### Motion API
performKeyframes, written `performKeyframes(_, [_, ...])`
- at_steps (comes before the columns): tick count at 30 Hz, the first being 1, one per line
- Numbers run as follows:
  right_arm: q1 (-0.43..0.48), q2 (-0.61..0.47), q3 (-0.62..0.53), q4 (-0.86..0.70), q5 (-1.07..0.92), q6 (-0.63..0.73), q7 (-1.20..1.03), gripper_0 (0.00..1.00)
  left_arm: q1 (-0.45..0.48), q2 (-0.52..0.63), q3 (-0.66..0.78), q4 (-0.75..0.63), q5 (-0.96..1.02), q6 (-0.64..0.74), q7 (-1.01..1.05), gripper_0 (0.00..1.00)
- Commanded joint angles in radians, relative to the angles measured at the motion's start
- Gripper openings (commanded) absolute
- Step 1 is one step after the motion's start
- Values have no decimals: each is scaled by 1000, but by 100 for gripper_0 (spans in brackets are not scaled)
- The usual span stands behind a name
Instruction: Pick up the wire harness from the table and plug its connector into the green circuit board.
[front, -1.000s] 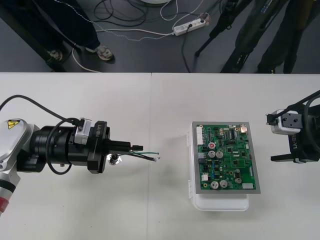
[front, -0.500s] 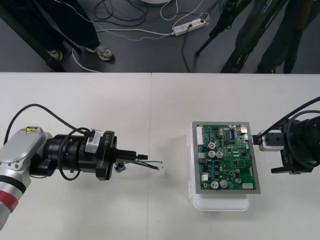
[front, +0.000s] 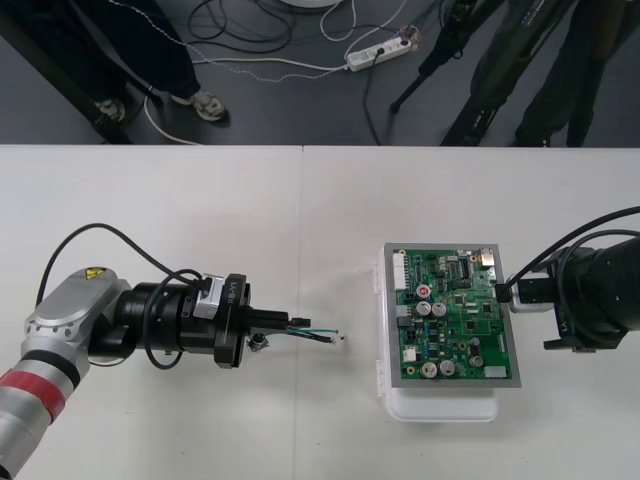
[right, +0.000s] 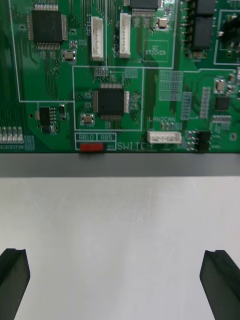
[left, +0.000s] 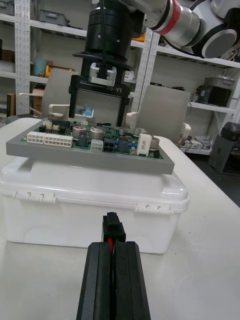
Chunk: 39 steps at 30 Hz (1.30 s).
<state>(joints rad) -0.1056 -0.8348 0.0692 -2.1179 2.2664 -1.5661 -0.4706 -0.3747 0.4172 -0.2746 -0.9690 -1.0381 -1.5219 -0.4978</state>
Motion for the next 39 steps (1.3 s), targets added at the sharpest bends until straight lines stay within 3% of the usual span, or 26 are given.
performKeyframes(1, [11, 51, 34, -25, 38, -5, 12, 100, -59, -44, -34, 39, 18, -49, -143, 0])
performKeyframes(39, [30, 169, 75, -27, 167, -5, -20, 100, -105, -141, -101, 42, 32, 101, -128, 0])
